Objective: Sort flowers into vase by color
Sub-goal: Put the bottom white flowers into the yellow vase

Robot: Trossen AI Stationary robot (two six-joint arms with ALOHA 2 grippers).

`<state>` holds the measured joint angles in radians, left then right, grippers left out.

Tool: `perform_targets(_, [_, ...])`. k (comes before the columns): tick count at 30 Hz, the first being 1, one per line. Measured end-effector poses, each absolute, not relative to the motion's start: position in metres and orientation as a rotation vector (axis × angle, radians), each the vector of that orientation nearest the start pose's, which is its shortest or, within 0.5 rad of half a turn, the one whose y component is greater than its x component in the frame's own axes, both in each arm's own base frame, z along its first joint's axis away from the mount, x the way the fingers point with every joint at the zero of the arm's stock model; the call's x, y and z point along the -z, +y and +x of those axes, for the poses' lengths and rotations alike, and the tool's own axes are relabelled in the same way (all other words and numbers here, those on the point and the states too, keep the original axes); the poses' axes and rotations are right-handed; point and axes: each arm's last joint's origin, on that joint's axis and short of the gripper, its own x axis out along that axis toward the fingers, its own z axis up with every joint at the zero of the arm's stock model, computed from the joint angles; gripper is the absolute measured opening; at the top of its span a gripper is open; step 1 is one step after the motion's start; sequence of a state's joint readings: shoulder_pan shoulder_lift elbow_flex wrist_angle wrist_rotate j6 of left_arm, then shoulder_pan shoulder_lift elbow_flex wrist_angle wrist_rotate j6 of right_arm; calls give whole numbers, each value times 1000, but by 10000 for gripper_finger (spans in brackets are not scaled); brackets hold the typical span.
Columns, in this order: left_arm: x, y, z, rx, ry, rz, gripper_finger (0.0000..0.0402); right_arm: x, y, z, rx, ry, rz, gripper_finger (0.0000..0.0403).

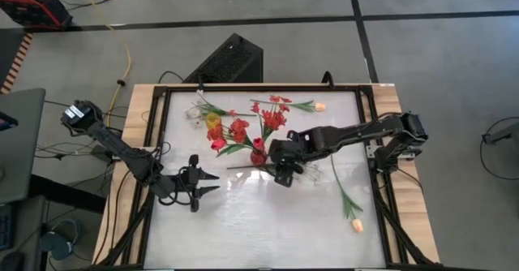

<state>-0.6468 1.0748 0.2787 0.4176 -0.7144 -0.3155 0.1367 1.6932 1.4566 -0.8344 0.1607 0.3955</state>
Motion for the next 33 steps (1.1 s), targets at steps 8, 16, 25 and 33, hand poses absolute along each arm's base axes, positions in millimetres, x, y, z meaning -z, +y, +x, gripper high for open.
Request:
perform_targets(8, [-168, -102, 164, -65, 300, -78, 125, -271, 87, 322, 205, 1227, 247, 226])
perform_targets(16, [-160, -105, 166, 1, 365, -63, 126, -245, 153, 298, 214, 1176, 247, 225])
perform_targets(25, [-130, -101, 185, -61, 440, 12, 151, -218, 185, 280, 263, 1029, 266, 225])
perform_targets(33, [-118, -73, 226, -115, 485, 82, 178, -199, 184, 277, 264, 986, 272, 225])
